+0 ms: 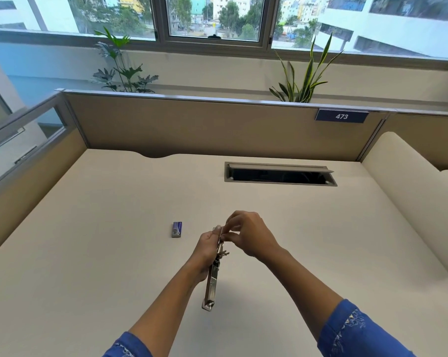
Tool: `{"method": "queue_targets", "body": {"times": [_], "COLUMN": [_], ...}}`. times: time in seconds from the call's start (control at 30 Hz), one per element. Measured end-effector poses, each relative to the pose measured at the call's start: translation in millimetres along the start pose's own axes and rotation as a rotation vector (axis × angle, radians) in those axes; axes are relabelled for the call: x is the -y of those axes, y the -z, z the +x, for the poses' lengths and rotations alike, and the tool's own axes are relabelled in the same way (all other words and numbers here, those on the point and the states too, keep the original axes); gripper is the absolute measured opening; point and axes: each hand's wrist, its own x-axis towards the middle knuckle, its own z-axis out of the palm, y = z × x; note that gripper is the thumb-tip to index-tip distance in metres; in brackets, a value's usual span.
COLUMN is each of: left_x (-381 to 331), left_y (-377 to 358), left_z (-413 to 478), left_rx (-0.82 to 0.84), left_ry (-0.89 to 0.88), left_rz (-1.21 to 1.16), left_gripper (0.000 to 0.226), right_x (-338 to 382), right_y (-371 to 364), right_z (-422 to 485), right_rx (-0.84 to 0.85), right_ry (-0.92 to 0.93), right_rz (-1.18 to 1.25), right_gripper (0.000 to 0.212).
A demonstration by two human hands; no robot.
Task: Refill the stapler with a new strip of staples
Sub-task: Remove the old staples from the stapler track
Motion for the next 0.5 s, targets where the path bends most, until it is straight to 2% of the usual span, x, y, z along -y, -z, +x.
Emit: {"method": "queue_targets", "body": {"times": [0.1,0.23,0.37,0.5], "left_x": [-1,-1,1,-1], "left_y": [-1,-1,-1,-1], "left_z": [-2,-4,-5,-5], "left_rx": [-0.004,0.020,0.028,0.030], "left_ry": [0.000,-0.005,0.014,0.017], "left_rz": [0.005,0.006,-0.033,-0.039], "left_gripper": [0.042,0.042,0.042,0.042], "right_x": [-1,-2,0,1], "right_y": [-1,0,5,10], "right_z": [0,0,3,4], "right_rx": [0.010,0.067,0.144,0.150], "right_ry": [-0.082,-0.135,-0.139,-0.115], "right_rz": [0.100,0.072,0.000,-0.001], "right_gripper": [0.006,0.010,0.012,0.010]}}
